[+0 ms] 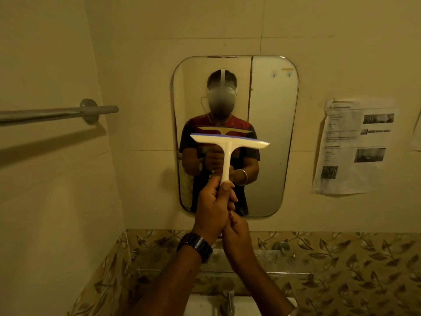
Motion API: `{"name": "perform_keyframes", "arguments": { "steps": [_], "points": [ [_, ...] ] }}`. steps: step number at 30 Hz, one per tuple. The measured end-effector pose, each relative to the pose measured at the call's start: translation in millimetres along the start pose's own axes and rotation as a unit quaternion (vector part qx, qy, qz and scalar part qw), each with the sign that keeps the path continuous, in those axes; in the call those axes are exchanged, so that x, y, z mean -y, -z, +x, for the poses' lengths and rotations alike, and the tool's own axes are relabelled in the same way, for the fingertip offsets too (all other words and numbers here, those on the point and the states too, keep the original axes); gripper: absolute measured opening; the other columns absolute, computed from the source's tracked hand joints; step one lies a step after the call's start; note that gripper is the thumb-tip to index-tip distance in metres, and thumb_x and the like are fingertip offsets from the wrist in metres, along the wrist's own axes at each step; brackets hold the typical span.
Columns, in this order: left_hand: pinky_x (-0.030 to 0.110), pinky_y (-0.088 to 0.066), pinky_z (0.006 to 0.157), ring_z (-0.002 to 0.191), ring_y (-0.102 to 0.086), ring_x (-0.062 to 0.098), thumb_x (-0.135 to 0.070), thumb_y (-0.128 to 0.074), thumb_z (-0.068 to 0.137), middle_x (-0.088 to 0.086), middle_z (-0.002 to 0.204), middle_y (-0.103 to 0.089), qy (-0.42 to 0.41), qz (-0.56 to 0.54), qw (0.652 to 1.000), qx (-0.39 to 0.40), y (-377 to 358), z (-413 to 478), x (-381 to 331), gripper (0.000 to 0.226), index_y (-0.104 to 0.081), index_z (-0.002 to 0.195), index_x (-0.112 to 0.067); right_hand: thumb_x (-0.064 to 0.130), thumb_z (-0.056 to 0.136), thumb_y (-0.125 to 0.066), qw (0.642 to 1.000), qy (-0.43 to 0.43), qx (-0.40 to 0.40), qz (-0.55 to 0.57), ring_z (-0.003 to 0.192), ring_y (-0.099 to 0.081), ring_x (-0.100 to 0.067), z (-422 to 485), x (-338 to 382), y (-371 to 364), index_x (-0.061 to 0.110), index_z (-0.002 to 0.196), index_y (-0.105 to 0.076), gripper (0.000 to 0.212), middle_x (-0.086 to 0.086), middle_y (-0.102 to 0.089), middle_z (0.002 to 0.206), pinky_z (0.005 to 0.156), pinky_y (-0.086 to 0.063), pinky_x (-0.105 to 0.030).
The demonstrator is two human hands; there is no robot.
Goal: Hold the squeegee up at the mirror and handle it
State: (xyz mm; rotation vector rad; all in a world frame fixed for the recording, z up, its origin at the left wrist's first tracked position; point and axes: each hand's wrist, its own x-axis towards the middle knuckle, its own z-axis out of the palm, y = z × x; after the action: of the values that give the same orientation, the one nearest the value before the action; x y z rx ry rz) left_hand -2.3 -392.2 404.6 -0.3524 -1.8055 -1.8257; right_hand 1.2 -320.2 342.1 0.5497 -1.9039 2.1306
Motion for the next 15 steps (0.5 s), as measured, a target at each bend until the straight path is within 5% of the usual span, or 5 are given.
{"name": "perform_keyframes", "arguments": {
  "steps": [6, 15],
  "points": [
    [0.029, -0.053, 0.059, 0.062, -0.057, 0.017, -0.031, -0.048, 0.108, 0.006, 0.078, -0.063, -0.038, -0.012, 0.999, -0.019, -11, 31, -27, 0.021, -0.065, 0.106, -0.018, 0.023, 0.109, -0.046, 0.999, 0.044, 0.003, 0.004, 0.079, -0.067, -0.041, 38, 21, 3, 0.008, 0.097, -0.068, 0.029, -0.019, -0.069, 0.087, 0.066, -0.058, -0.049],
    [0.029, -0.055, 0.066, 0.071, -0.063, 0.014, -0.027, -0.049, 0.108, 0.005, 0.087, -0.069, -0.063, -0.025, 0.998, -0.009, -14, 61, -59, 0.026, -0.064, 0.117, -0.008, 0.026, 0.11, -0.046, 0.997, 0.075, 0.027, -0.001, 0.067, -0.065, -0.015, 64, 65, 6, 0.018, 0.091, -0.066, 0.028, 0.002, -0.069, 0.074, 0.064, -0.058, -0.037]
  ]
}}
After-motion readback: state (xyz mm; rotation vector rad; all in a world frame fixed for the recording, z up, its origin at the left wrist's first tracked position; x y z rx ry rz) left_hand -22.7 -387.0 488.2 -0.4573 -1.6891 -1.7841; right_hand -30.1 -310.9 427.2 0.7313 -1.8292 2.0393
